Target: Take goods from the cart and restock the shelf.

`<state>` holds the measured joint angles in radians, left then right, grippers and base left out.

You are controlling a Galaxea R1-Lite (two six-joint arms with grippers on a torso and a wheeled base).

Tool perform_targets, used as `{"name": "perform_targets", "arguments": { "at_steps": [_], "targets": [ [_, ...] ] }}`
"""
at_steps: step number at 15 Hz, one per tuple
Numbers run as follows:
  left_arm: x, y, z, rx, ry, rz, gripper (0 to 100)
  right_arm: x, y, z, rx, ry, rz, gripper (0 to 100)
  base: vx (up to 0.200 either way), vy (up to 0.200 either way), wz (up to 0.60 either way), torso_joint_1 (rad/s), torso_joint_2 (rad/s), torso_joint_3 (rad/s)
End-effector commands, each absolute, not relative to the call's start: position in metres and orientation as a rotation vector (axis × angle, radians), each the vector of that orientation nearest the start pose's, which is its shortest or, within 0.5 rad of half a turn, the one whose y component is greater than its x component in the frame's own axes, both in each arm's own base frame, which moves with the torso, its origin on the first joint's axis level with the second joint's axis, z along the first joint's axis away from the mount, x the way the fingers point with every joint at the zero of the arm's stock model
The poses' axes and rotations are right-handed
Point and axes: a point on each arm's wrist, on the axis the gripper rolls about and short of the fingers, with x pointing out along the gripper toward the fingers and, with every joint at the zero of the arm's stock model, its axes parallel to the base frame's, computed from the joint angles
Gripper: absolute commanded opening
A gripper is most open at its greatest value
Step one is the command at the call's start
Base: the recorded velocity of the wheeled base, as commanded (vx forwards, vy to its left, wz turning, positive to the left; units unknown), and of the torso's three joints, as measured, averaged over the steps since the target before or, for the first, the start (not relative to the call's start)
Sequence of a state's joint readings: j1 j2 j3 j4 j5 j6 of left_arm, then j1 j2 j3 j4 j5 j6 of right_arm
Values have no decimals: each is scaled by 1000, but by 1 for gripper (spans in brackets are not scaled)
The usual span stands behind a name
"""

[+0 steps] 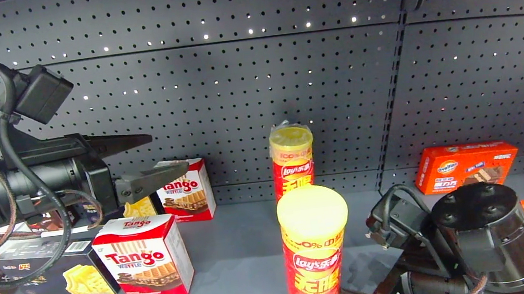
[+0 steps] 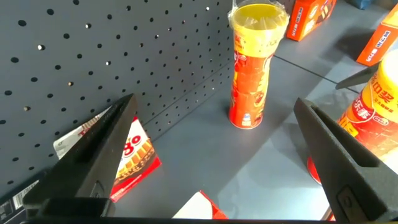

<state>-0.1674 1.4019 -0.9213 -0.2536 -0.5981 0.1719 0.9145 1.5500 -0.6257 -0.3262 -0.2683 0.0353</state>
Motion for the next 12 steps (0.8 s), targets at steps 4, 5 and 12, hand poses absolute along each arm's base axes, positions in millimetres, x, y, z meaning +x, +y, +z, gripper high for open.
{"name": "perform_targets", "arguments": {
  "at_steps": [4,5,12],
  "targets": [
    [230,-51,258,112,166,-778,100,153,188,149,-305,515,615,100,0,0,0,0,0,0],
    [229,-51,258,111,167,-778,100,154,188,150,-301,509,611,100,0,0,0,0,0,0],
    [228,-51,256,110,172,-778,100,157,187,151,-295,509,600,100,0,0,0,0,0,0]
  ]
}}
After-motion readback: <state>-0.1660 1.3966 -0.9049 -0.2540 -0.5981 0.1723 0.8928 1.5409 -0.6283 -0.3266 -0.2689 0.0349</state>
